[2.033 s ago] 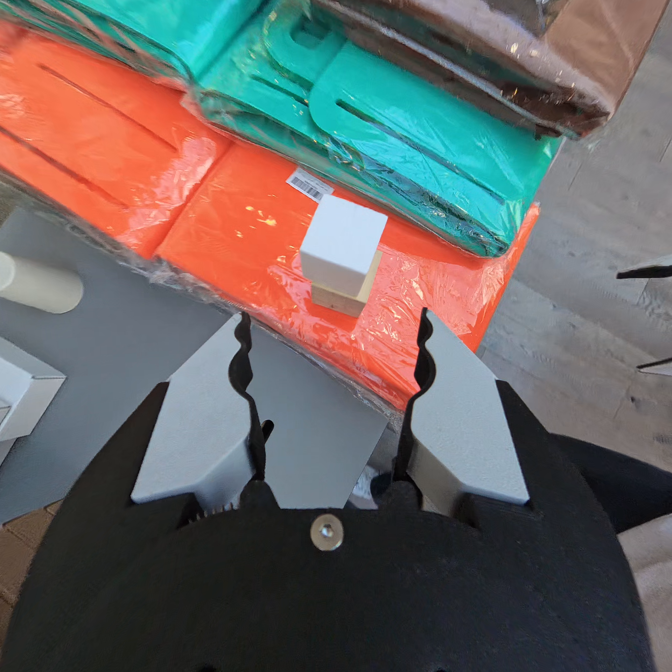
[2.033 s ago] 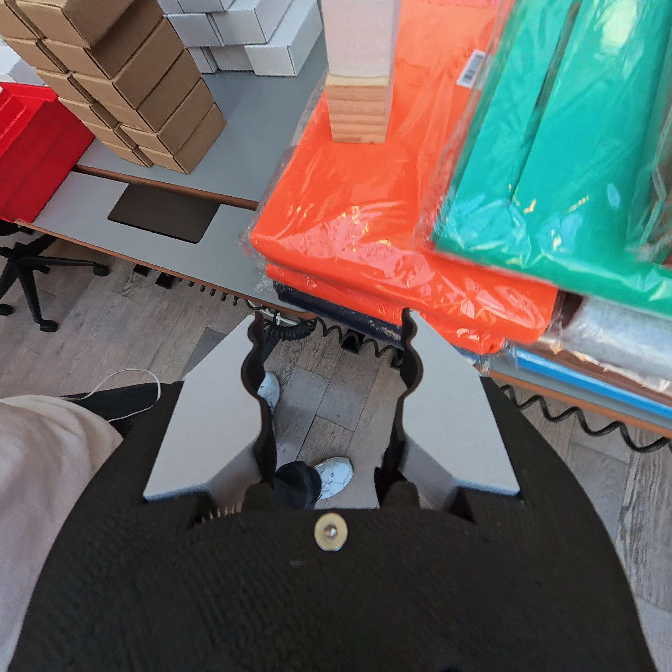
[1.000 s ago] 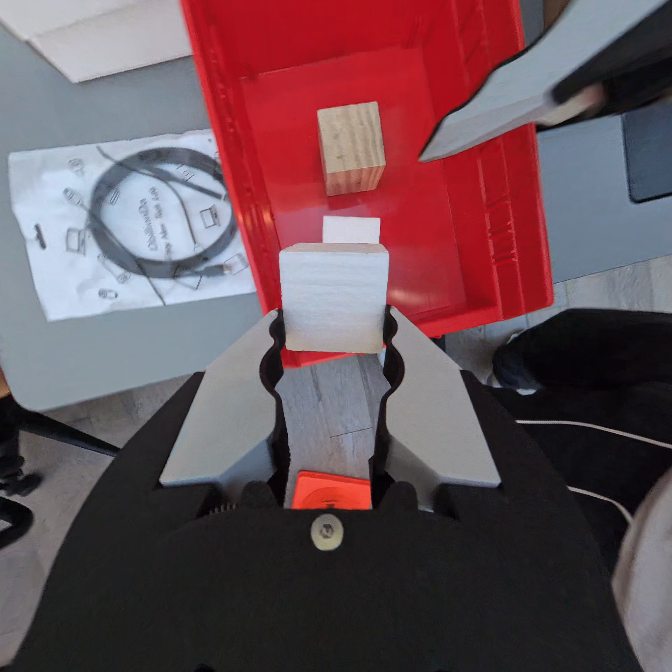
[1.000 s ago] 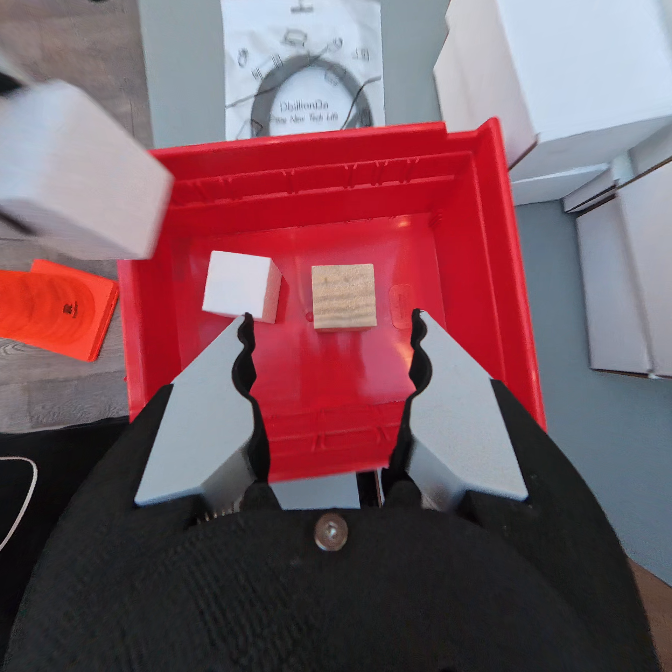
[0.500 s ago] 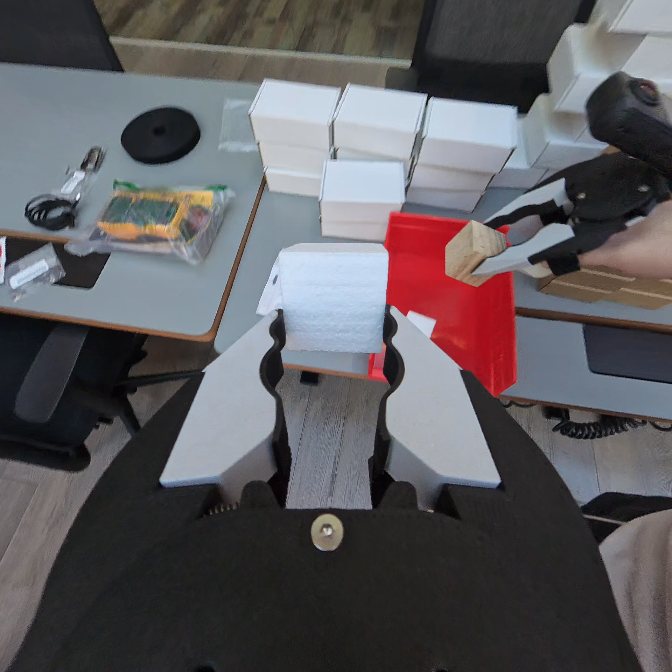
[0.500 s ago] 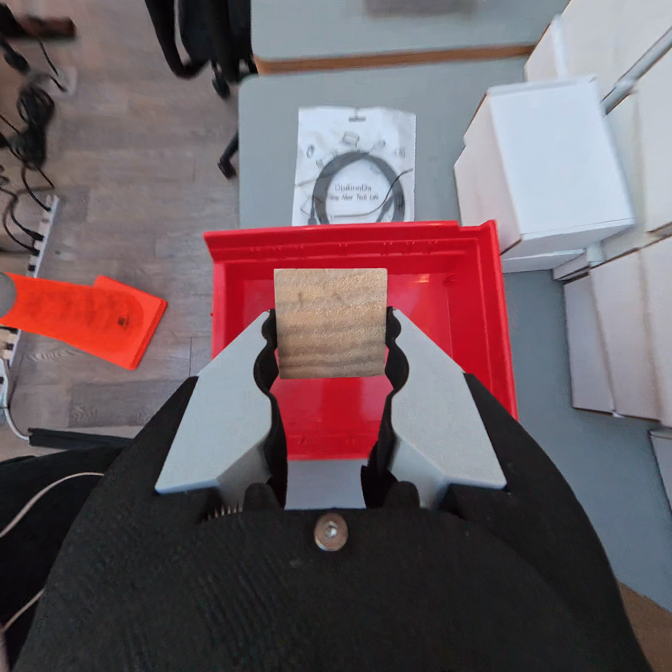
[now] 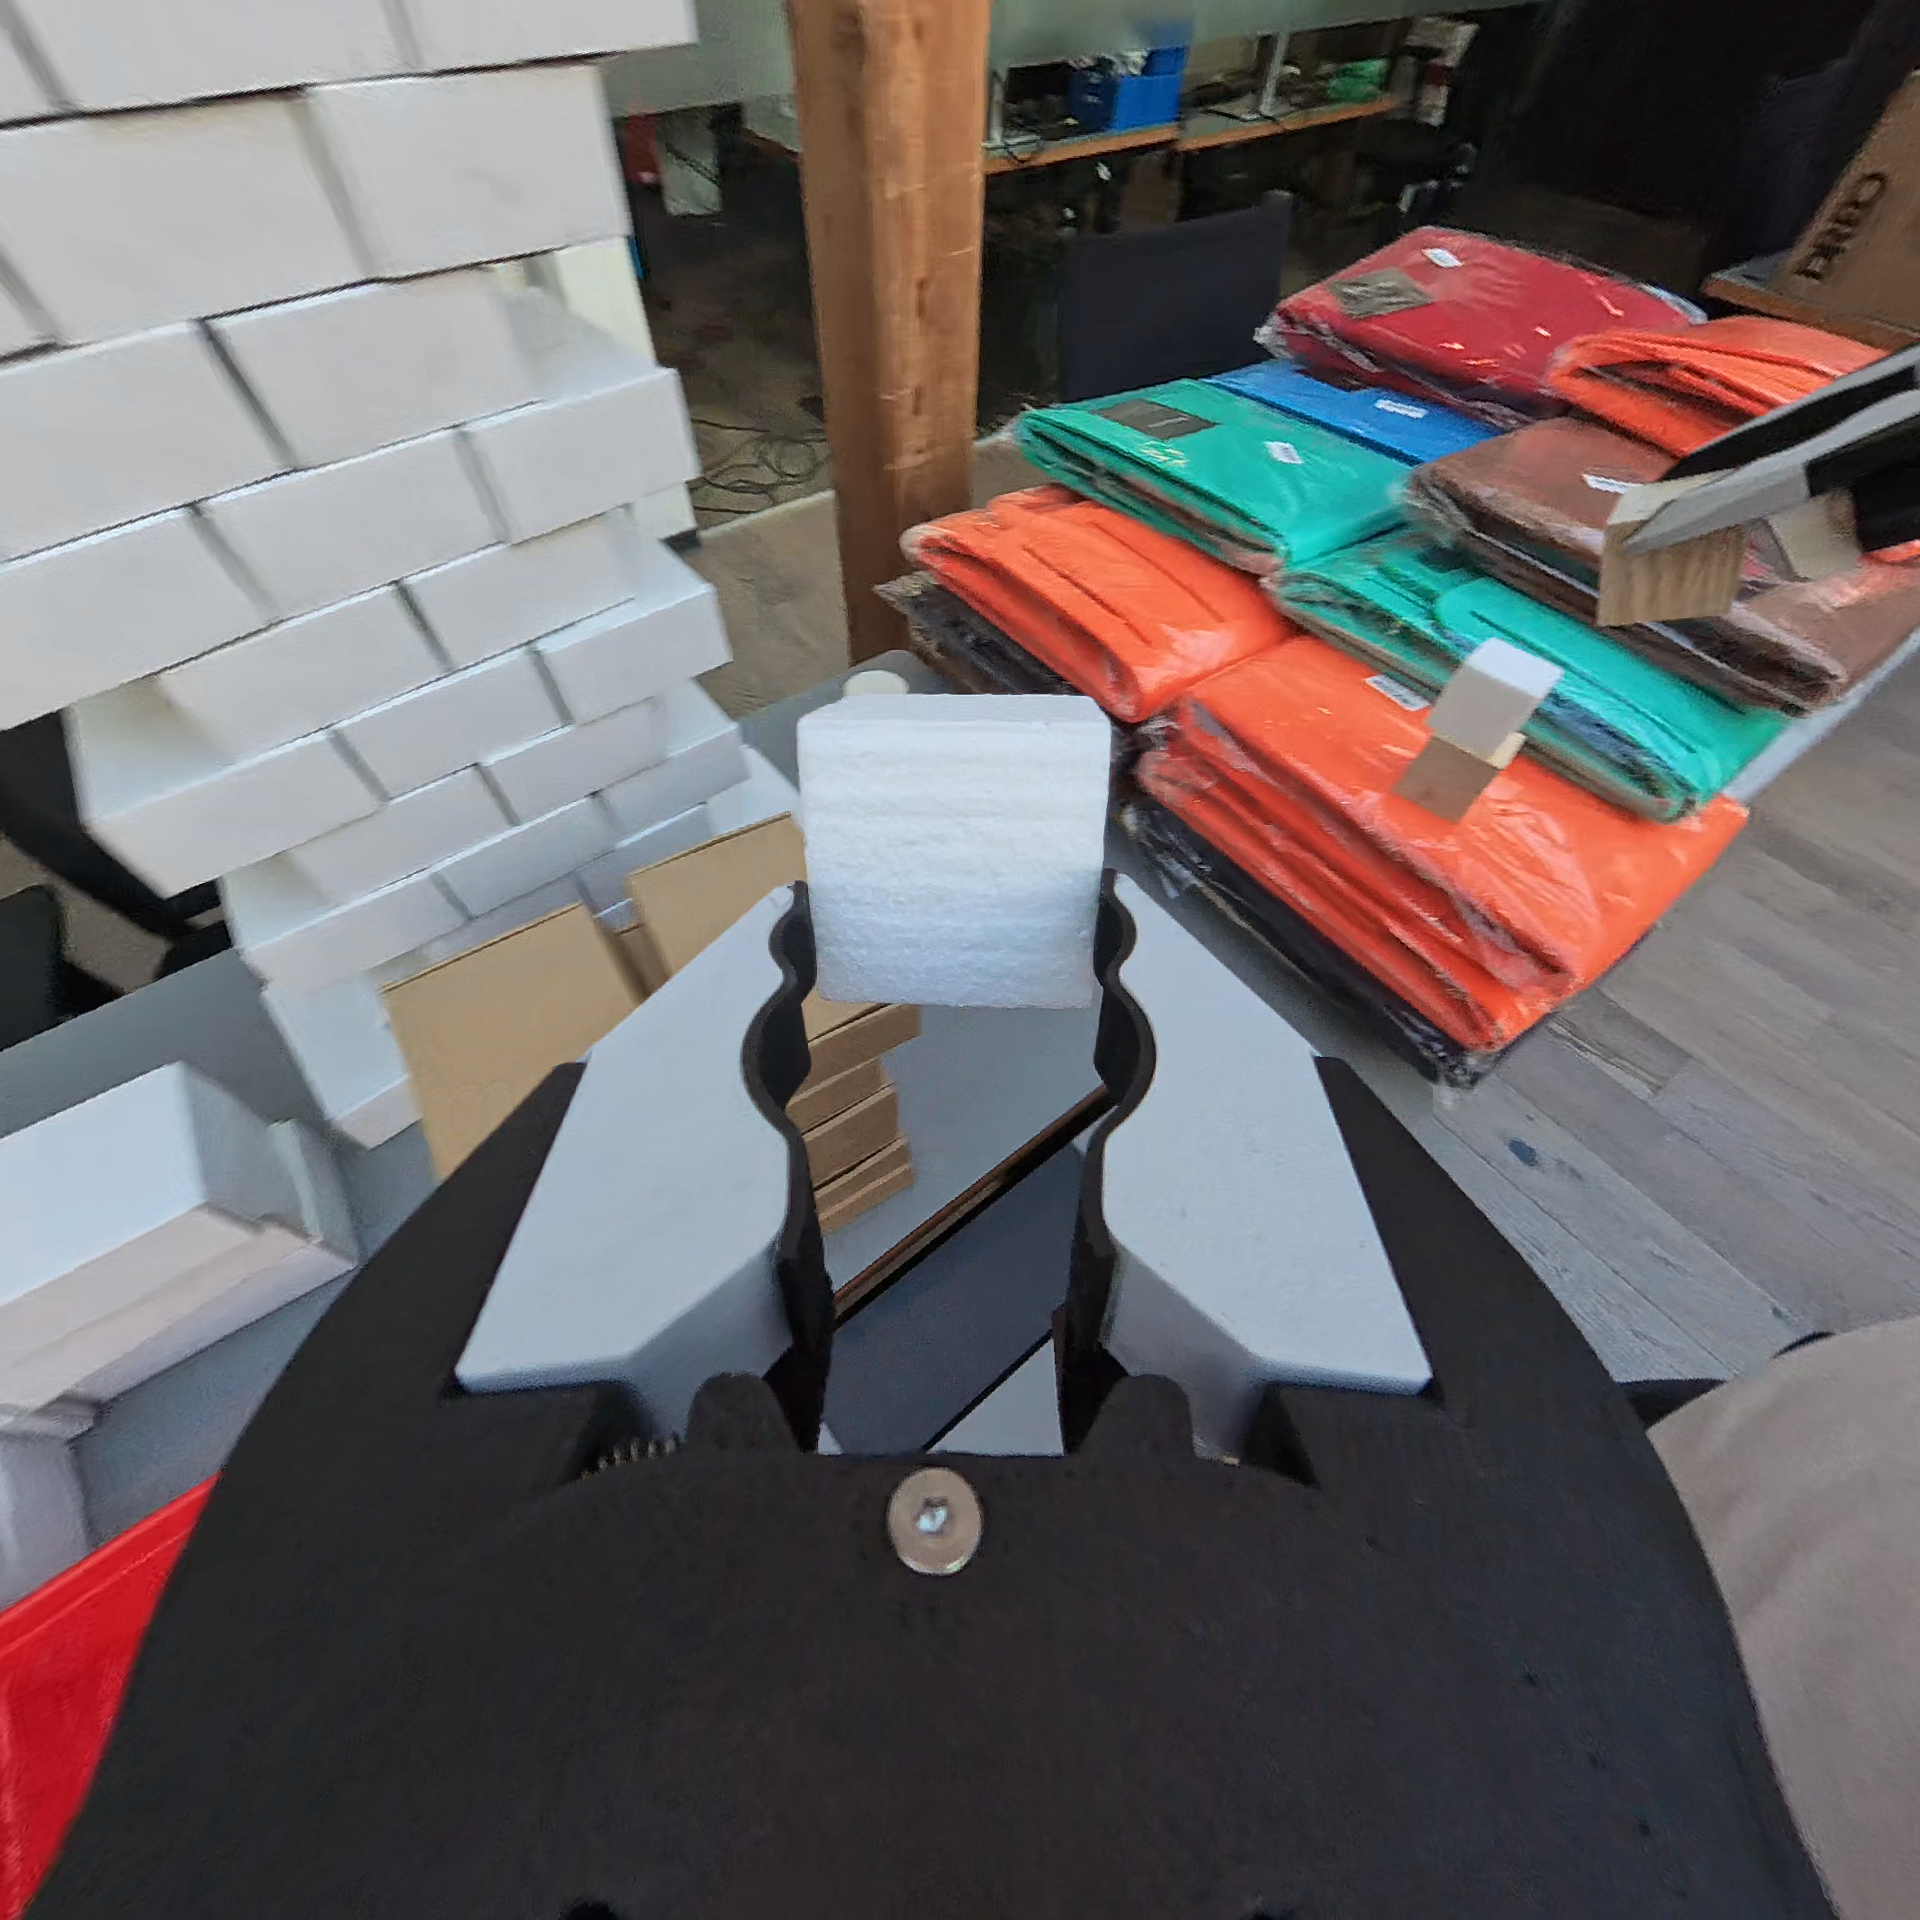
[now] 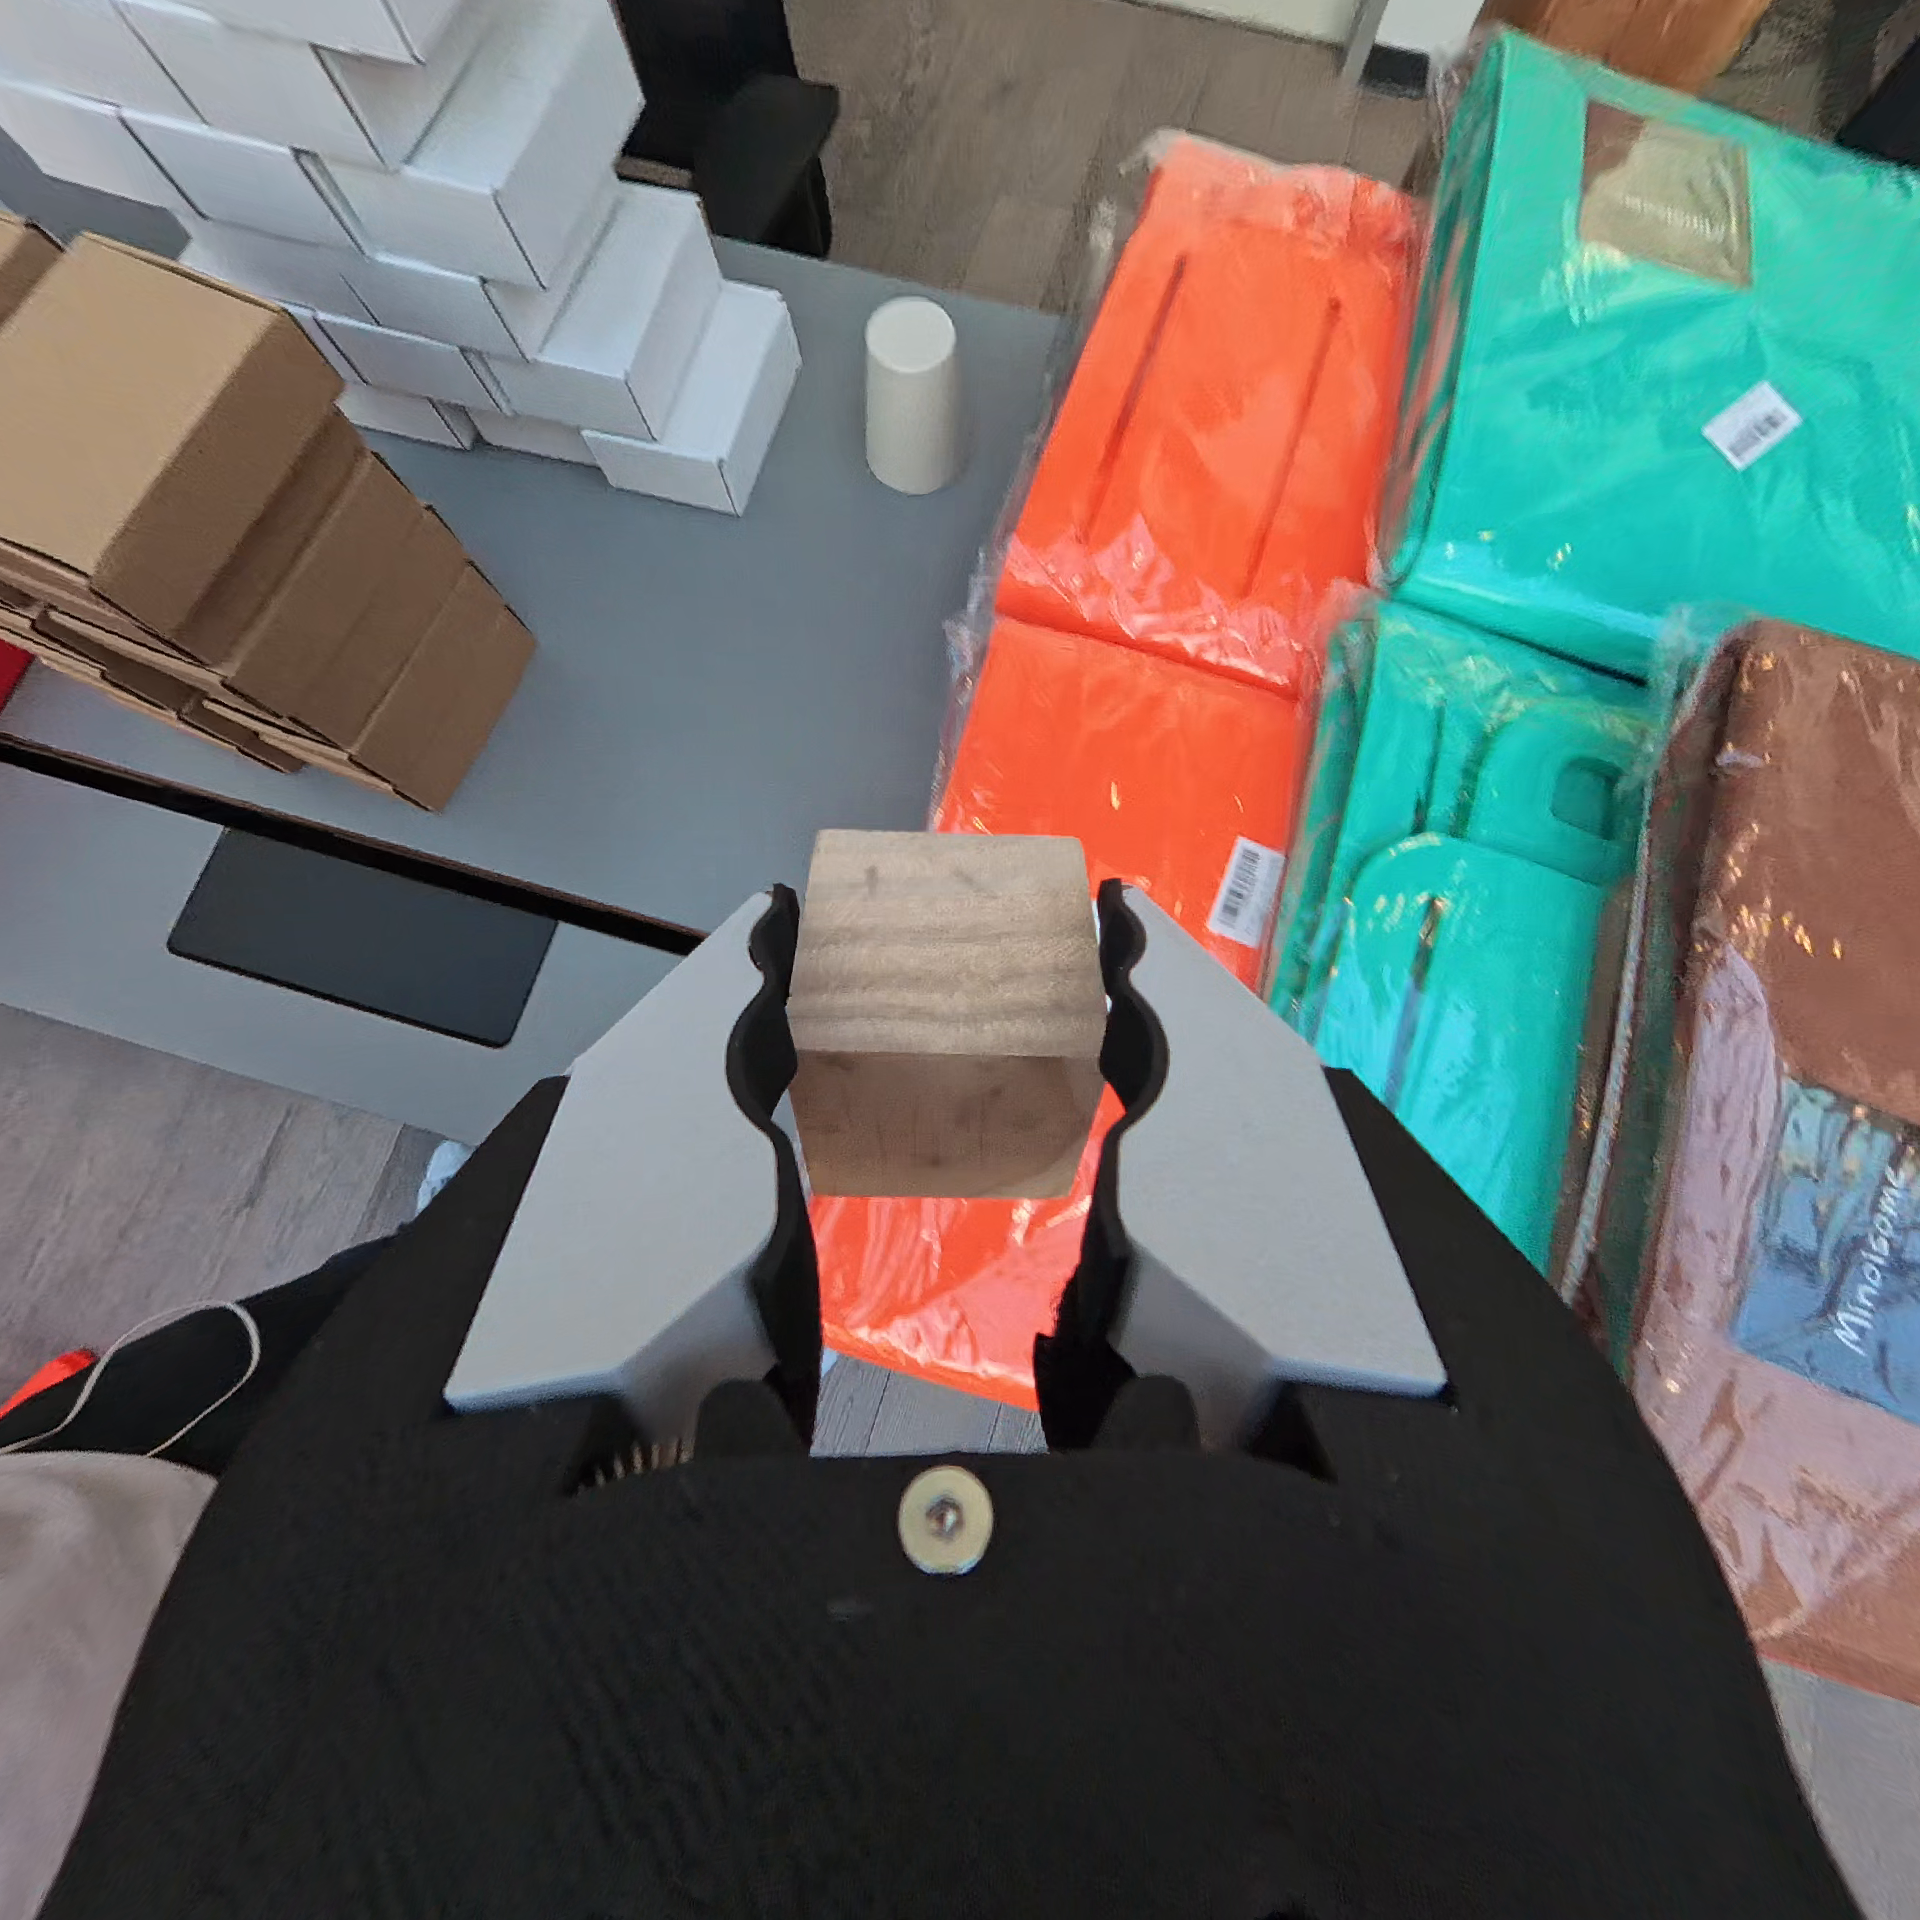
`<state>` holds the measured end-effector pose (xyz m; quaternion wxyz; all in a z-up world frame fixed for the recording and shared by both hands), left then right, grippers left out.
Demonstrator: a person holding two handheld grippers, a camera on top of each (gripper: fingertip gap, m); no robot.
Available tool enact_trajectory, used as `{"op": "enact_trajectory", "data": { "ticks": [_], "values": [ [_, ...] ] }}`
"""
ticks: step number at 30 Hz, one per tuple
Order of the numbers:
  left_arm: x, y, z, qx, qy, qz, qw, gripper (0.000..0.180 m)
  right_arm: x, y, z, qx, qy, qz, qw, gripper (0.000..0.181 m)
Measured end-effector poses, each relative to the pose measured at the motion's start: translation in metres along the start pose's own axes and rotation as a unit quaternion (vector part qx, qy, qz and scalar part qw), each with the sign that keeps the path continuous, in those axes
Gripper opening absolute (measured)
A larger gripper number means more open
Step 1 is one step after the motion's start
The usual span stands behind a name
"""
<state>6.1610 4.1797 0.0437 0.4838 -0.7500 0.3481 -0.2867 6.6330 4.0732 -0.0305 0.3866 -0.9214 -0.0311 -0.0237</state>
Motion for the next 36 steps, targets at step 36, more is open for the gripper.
{"op": "enact_trajectory", "data": {
  "ticks": [36],
  "values": [
    [0.346, -0.031, 0.348, -0.299, 0.213, 0.248, 0.897, 0.053, 0.073, 0.109, -0.007, 0.187, -0.088, 0.076, 0.975, 0.073]
  ]
}}
Point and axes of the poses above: each gripper's, where its closed fingertips meet, z out along the fingers, y out of its underside, x = y × z across the jaws, the point moved 3 cm from there along -z, back along the fingers, and after that the axes turned 5 degrees about -z, right-handed, at the moved point
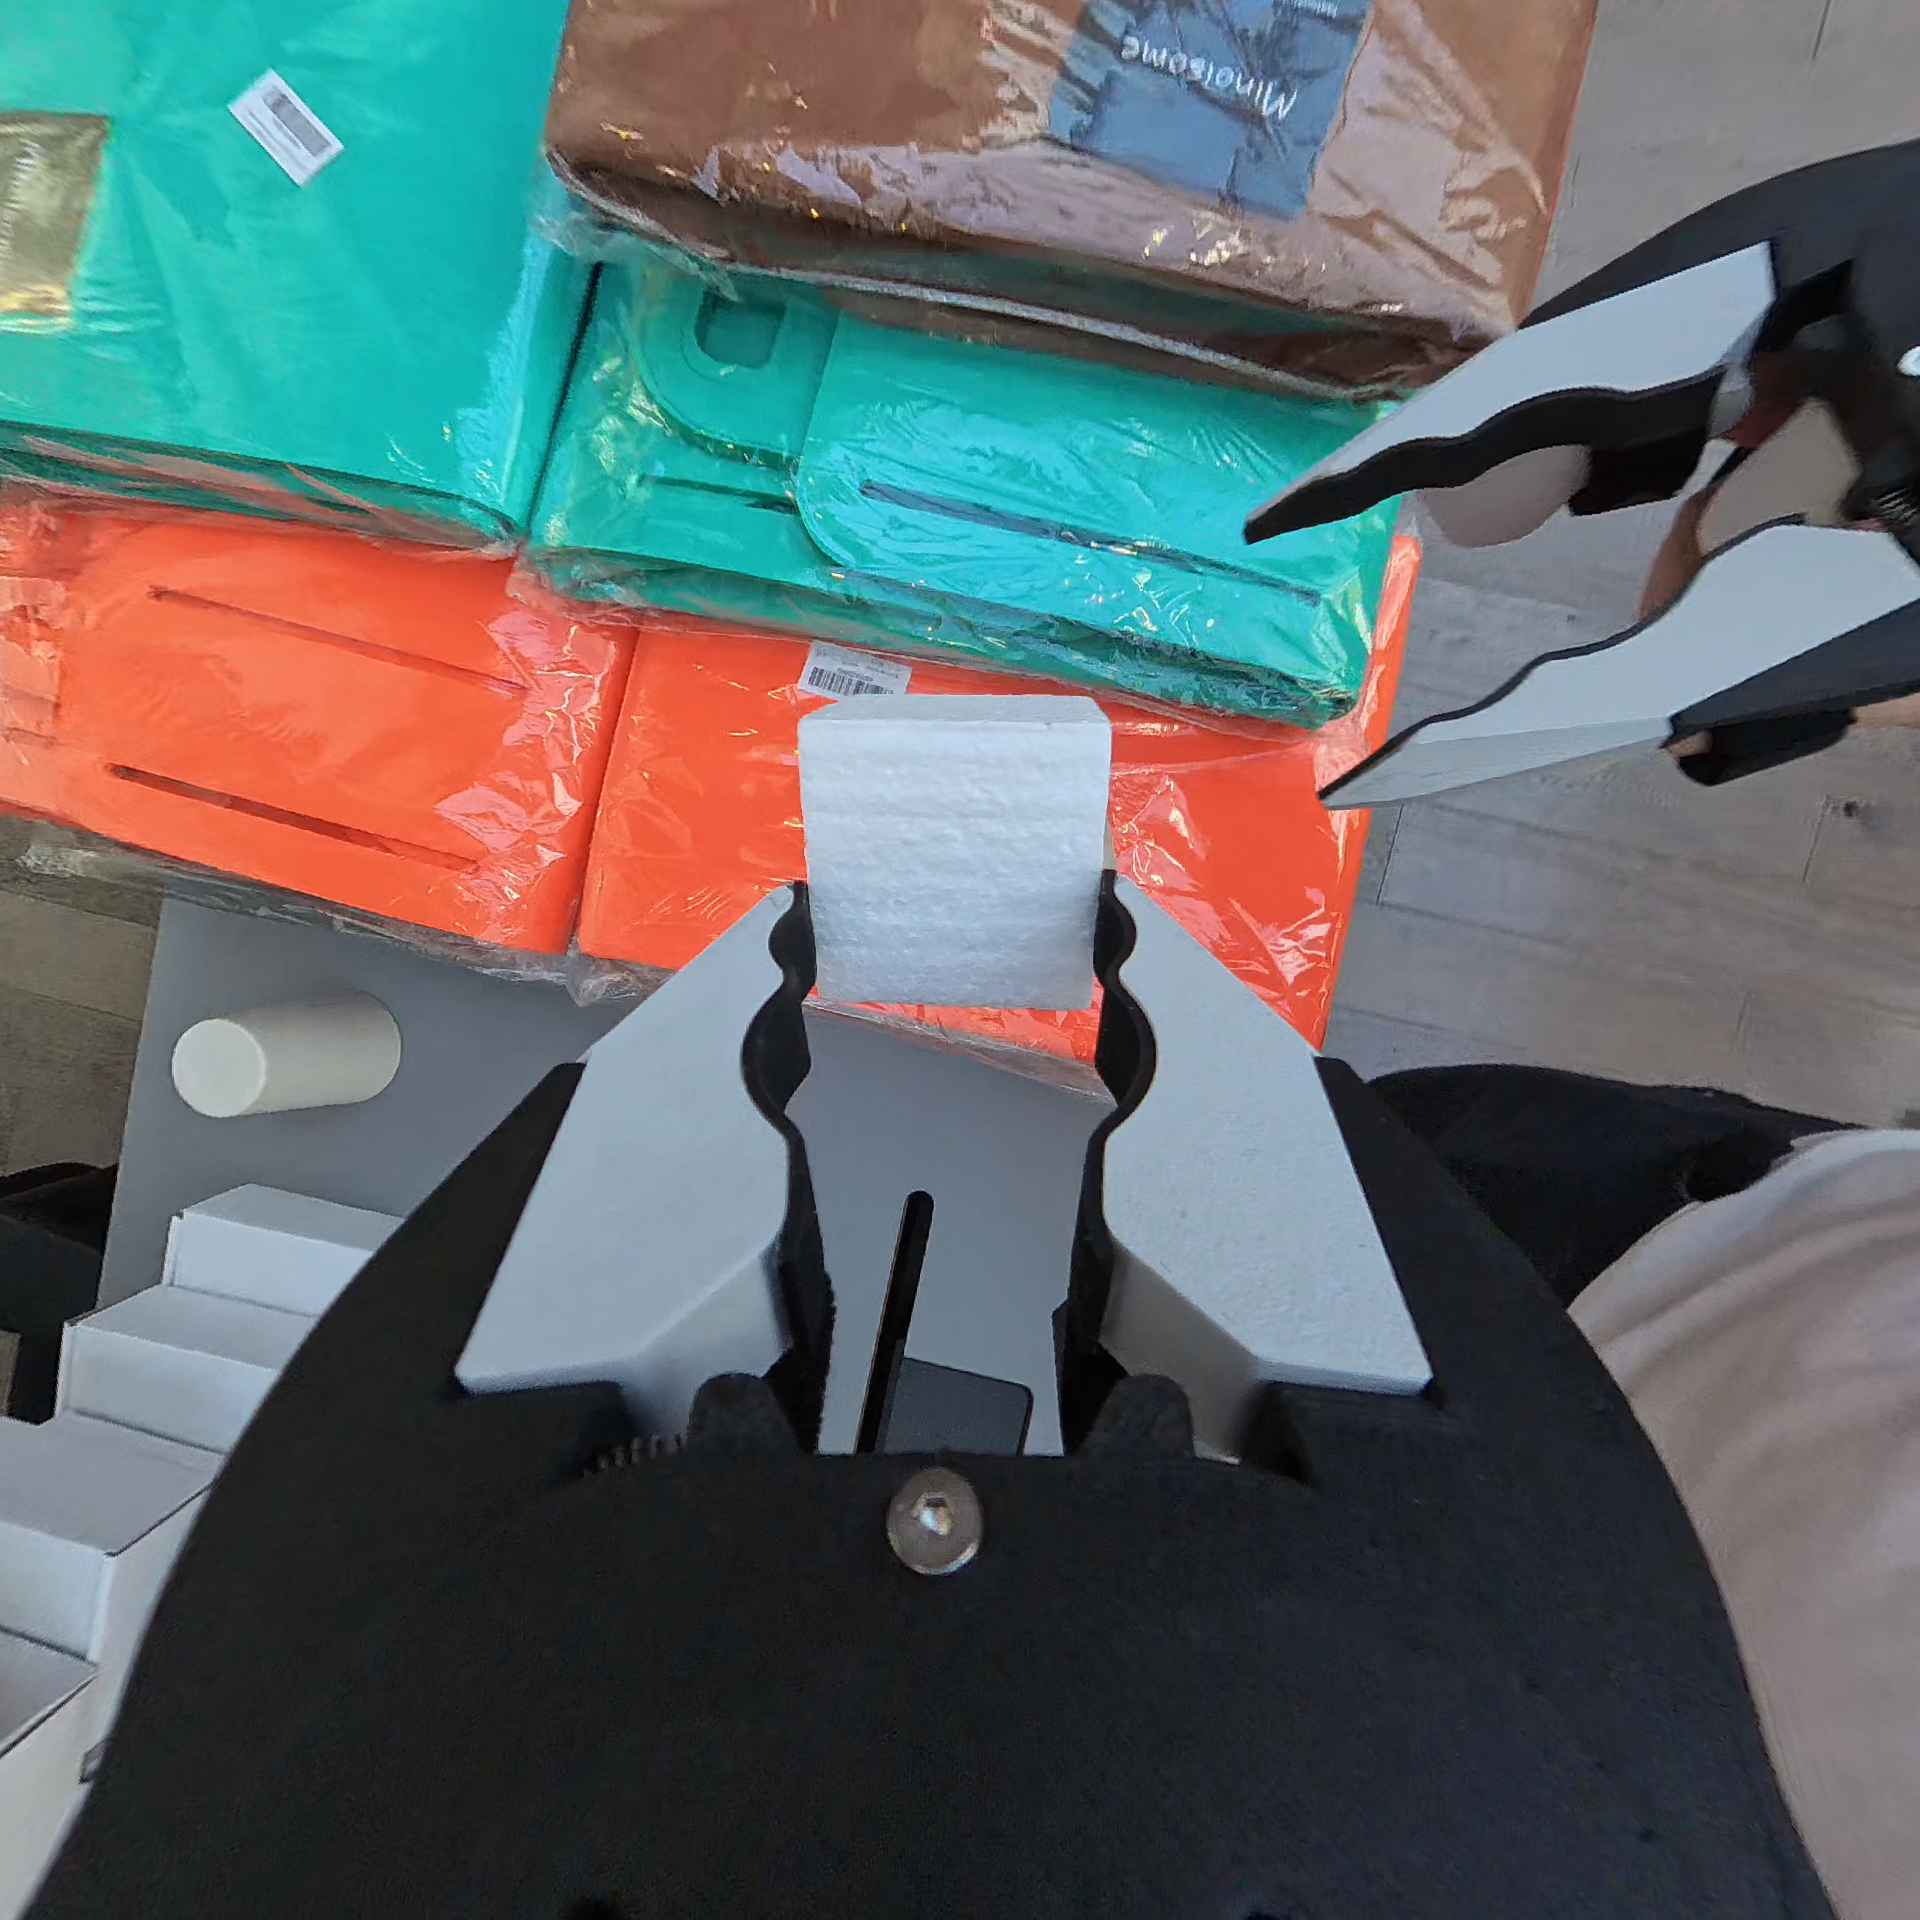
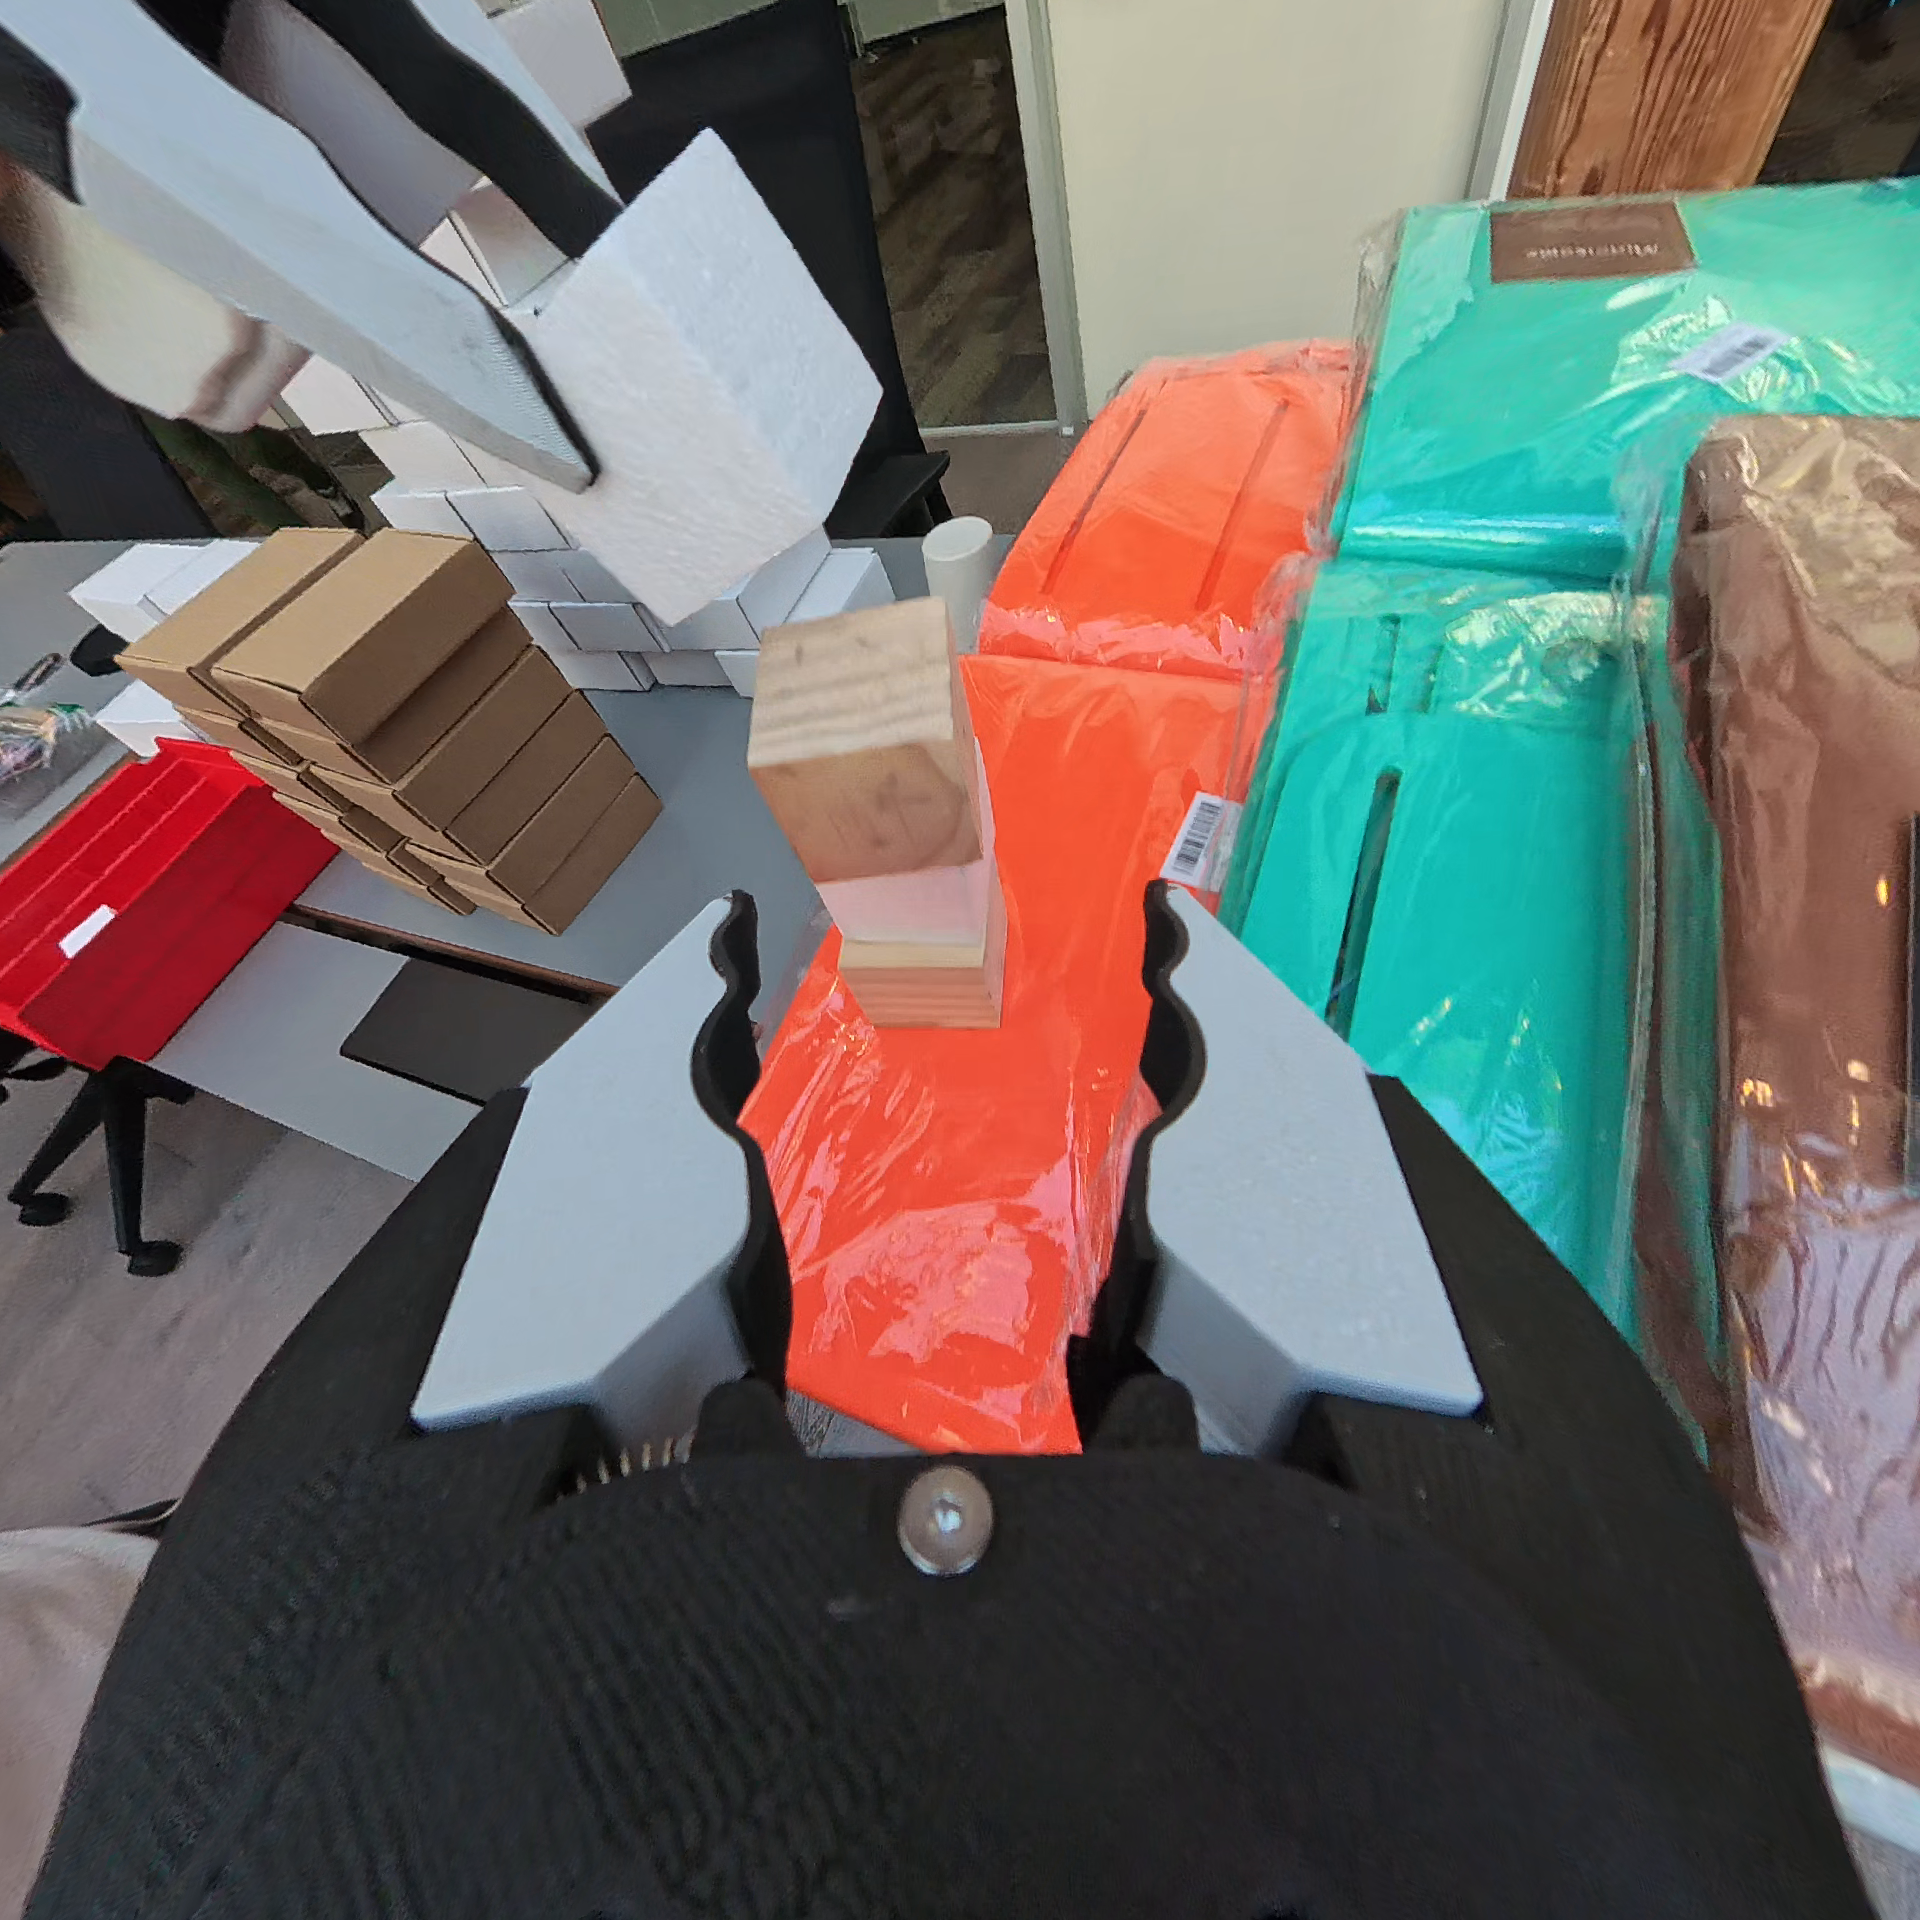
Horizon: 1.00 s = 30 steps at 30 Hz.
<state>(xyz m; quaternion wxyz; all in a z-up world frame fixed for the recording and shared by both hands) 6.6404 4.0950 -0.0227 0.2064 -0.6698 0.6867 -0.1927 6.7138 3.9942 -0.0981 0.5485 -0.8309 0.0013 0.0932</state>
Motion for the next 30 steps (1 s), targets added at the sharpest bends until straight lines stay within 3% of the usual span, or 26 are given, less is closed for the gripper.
{"op": "enact_trajectory", "data": {
  "ticks": [5, 10, 14, 18, 21, 25, 27, 30],
  "values": [
    [0.001, -0.001, 0.034, -0.080, -0.017, 0.045, 0.996, 0.053, 0.014, 0.039, -0.027, -0.019, 0.015, 0.046, 0.999, 0.073],
    [0.004, -0.007, 0.039, -0.114, -0.022, 0.067, 0.991, 0.054, 0.018, 0.061, -0.038, -0.042, 0.018, 0.067, 0.997, 0.073],
    [0.001, -0.010, 0.038, -0.130, -0.038, 0.083, 0.987, 0.078, 0.017, 0.064, -0.036, -0.045, 0.015, 0.072, 0.996, 0.073],
    [0.008, -0.008, 0.009, -0.064, -0.009, 0.038, 0.997, 0.082, 0.011, 0.049, -0.034, -0.024, 0.014, 0.059, 0.998, 0.073],
    [-0.002, 0.022, -0.036, 0.044, -0.036, -0.012, 0.998, 0.083, 0.002, 0.024, -0.039, 0.008, 0.025, 0.012, 1.000, 0.071],
    [-0.045, 0.127, -0.116, 0.201, -0.153, -0.109, 0.961, 0.078, -0.018, -0.018, -0.050, 0.049, 0.056, -0.083, 0.994, 0.067],
    [-0.076, 0.219, -0.155, 0.205, -0.237, -0.166, 0.935, 0.072, -0.034, -0.041, -0.050, 0.065, 0.061, -0.126, 0.988, 0.065],
    [-0.106, 0.388, -0.205, 0.113, -0.308, -0.289, 0.899, 0.080, -0.066, -0.079, -0.039, 0.076, 0.060, -0.175, 0.980, 0.065]
  ]
}}
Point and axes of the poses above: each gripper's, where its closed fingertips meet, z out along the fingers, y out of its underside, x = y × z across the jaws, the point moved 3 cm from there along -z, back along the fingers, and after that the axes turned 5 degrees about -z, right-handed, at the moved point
